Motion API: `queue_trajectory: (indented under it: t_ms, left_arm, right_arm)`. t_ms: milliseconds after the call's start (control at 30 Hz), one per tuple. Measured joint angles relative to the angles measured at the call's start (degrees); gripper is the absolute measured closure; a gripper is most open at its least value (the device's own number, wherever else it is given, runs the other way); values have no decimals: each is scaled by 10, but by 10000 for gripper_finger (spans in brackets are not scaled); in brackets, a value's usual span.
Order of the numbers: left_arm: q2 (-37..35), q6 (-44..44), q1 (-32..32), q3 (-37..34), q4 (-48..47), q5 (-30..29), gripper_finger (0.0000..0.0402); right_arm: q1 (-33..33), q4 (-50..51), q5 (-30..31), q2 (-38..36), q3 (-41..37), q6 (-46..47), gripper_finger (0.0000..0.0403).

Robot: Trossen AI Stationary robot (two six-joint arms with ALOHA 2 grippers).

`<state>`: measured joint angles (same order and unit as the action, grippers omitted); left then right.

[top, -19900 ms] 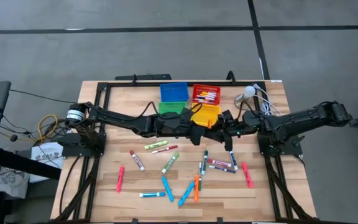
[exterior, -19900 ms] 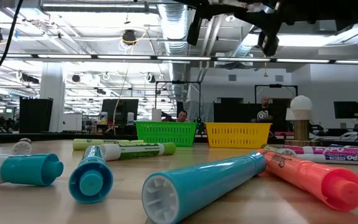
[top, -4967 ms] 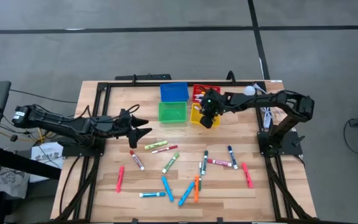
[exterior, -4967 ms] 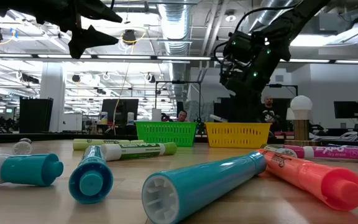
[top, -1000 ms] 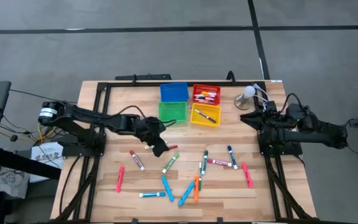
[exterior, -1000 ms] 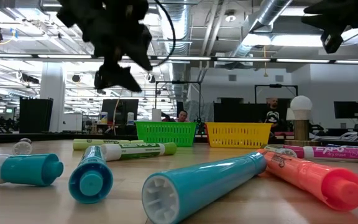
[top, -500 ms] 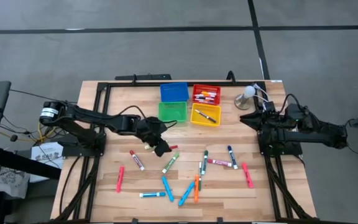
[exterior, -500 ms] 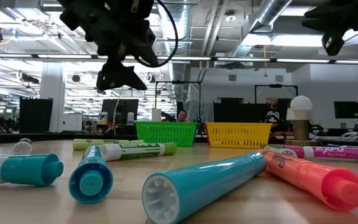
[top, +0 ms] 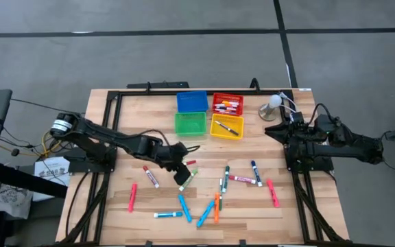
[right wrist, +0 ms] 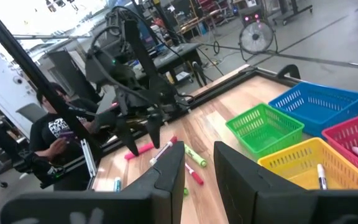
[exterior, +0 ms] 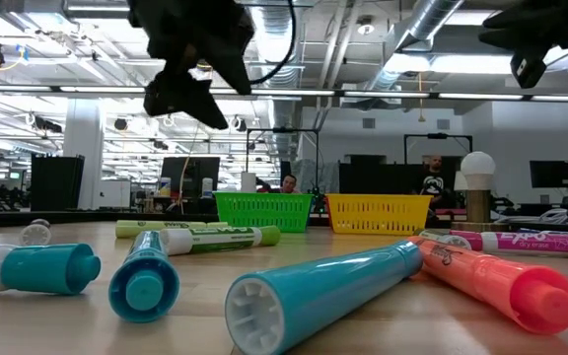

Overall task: Pick & Place Markers
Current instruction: Put the red marker into the yellow bin

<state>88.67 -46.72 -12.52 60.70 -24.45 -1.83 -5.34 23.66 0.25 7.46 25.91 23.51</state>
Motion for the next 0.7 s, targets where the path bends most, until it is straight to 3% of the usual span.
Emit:
queue_trajectory:
  t_ms: [333, 700]
  left_arm:
    - [124, 43, 9, 81, -104, -5, 156]
    - [142, 93, 15, 90, -116, -14, 156]
  right_arm:
    - [0, 1, 0, 0, 0, -1, 327]
    - [0, 0, 0, 0, 0, 0, 327]
